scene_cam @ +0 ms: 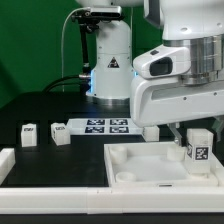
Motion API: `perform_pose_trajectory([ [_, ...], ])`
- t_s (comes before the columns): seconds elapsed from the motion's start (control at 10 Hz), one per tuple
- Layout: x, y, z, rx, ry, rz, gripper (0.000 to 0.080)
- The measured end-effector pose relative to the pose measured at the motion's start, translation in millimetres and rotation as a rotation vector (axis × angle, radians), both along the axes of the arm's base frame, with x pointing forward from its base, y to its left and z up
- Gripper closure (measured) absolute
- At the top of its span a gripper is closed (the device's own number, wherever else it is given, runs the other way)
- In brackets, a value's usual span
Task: Assemble one leg
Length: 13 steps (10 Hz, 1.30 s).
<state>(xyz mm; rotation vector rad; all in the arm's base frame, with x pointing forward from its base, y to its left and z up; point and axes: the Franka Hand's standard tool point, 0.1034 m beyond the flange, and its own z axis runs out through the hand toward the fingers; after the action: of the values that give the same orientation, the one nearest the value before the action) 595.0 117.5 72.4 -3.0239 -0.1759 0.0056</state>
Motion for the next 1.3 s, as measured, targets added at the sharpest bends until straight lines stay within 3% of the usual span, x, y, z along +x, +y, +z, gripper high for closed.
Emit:
perform_pose_trajectory([
  [0.1,0.0,-0.7,-0.2,-0.001,0.0,-0.001,0.0509],
  [0.5,-0.2,-0.1,-0.5,0.002,0.009,-0.073,0.0509],
  [1.3,0.5,15.0,-2.4,0.046,0.094,-1.075,0.0509],
])
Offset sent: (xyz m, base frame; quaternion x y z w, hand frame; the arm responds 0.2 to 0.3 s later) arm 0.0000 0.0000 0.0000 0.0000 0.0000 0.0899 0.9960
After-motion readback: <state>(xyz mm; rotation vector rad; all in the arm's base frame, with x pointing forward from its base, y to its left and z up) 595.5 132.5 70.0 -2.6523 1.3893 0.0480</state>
